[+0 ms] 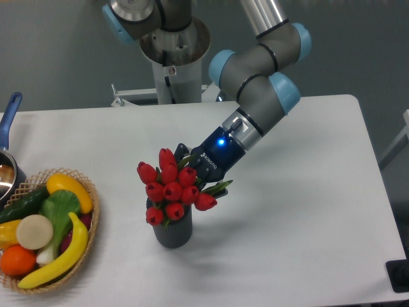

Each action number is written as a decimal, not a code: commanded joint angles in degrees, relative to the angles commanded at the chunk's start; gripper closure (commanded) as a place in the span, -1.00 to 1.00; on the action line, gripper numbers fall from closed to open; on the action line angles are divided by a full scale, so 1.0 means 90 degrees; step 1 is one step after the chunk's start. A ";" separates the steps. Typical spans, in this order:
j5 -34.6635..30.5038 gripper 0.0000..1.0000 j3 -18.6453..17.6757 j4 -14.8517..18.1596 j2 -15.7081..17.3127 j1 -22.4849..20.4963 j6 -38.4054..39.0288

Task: Pick up the flowers from the vase
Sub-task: 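Lift the gripped tulips up out of the grey vase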

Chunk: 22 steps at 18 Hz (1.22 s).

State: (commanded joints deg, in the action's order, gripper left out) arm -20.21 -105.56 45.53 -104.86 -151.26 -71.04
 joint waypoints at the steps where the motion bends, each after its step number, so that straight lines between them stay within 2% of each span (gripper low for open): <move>1: 0.0000 0.14 0.0059 0.0000 0.0069 -0.0010 0.0186; 10: 0.0010 0.14 0.0781 0.0000 0.0372 -0.0078 0.1611; 15: 0.0000 0.14 0.1464 0.0000 0.0450 -0.0273 0.2471; 18: -0.0117 0.13 0.1826 0.0019 0.0431 -0.0683 0.2610; 22: -0.0449 0.13 0.1846 0.0029 0.0431 -0.1385 0.2542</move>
State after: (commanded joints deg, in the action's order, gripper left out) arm -24.25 -88.95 45.79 -100.99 -163.73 -48.16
